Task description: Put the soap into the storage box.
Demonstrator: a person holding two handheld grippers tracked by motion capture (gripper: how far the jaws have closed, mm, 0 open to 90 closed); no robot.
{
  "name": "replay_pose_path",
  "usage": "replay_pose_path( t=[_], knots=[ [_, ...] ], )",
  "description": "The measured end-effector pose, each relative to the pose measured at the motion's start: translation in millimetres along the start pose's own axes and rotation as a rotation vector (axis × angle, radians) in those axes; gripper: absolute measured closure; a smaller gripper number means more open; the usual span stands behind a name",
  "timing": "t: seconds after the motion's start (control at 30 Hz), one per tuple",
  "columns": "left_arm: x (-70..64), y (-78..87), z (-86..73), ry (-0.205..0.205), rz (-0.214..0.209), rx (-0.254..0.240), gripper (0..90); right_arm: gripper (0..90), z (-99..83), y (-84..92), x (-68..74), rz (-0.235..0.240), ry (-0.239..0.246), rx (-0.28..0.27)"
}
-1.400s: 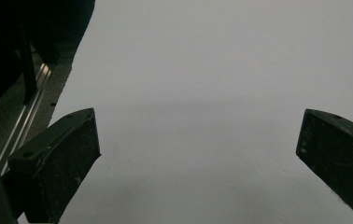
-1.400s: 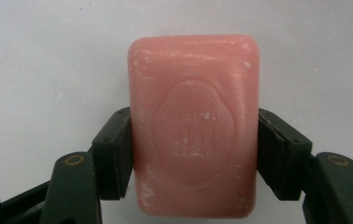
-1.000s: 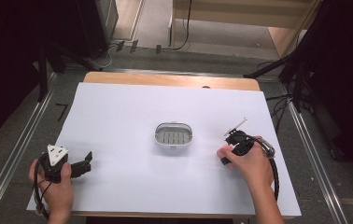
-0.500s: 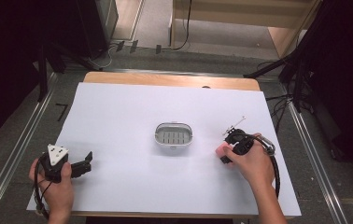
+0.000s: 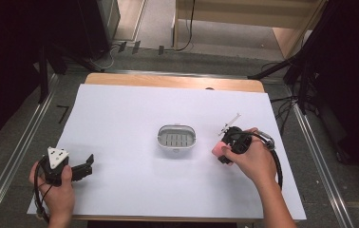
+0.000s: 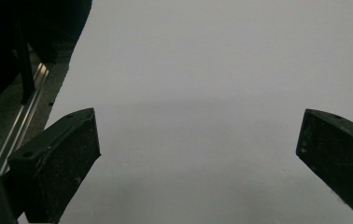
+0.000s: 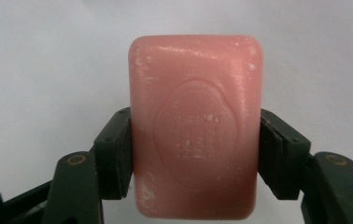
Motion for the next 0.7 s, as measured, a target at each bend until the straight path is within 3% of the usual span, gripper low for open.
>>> replay_pose_path(
  t=[0.2,0.7],
  knots=[
    [0.4,0.0,0.1,0.002,0.002,-0.001,0.0,38.4,13.8,11.9,-0.5,0.008,0.039,-0.045],
    [-0.2,0.1,-0.2,-0.003,0.002,0.001,0.0,38.4,41.4,30.0,0.6,0.030,0.130,-0.064]
  ],
)
Point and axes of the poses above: each handheld gripper's, and its own axes: y roughly backward along the jaws, z roughly out of its top, x roughly to its left, the point moved 10 cm from there along -y, roughly forward along the jaws, and after that the axes turned 13 degrees about y, right-handed, at the moved point
